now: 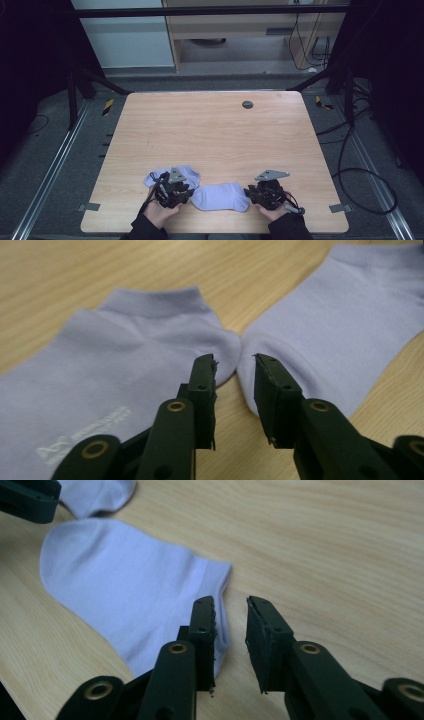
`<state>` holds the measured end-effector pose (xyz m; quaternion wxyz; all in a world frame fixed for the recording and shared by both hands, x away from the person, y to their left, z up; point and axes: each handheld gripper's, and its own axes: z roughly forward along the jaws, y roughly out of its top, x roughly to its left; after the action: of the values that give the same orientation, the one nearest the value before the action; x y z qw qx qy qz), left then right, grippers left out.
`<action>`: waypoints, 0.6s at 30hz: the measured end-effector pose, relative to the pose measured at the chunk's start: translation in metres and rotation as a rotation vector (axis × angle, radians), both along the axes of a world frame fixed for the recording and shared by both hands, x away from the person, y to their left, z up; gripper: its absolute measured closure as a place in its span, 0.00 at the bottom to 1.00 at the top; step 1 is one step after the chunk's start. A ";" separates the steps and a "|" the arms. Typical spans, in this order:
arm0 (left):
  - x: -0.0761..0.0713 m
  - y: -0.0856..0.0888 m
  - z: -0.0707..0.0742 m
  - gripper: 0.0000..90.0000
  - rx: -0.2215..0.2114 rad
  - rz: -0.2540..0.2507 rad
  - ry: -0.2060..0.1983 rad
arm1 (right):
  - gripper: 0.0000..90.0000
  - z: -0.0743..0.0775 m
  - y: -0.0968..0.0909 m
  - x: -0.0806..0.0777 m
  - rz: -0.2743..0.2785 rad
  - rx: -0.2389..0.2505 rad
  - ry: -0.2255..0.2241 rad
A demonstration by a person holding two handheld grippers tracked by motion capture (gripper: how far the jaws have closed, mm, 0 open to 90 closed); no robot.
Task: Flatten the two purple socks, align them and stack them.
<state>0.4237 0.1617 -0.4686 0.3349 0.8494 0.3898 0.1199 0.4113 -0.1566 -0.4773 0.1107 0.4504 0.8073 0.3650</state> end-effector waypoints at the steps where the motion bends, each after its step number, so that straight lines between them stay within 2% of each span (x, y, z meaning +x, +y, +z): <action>1: 0.000 0.002 0.002 0.74 -0.002 0.006 -0.007 | 0.79 0.002 -0.001 0.000 -0.009 0.015 -0.011; 4: 0.003 0.013 0.009 0.69 -0.020 0.047 -0.039 | 0.74 0.006 -0.002 0.002 -0.034 0.040 -0.032; 5: 0.003 0.013 0.009 0.68 -0.020 0.047 -0.039 | 0.74 0.006 -0.002 0.002 -0.034 0.040 -0.032; 6: 0.005 0.020 0.011 0.66 -0.027 0.071 -0.054 | 0.73 0.008 -0.002 0.003 -0.044 0.051 -0.045; 13: 0.011 0.041 0.015 0.57 -0.026 0.140 -0.086 | 0.68 0.016 -0.001 0.008 -0.065 0.070 -0.084; 18: 0.017 0.066 0.017 0.56 -0.028 0.212 -0.099 | 0.66 0.030 0.010 0.016 -0.059 0.092 -0.116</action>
<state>0.4411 0.2280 -0.4513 0.3511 0.7916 0.4622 0.1908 0.4274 -0.1469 -0.4478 0.1472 0.4569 0.7683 0.4236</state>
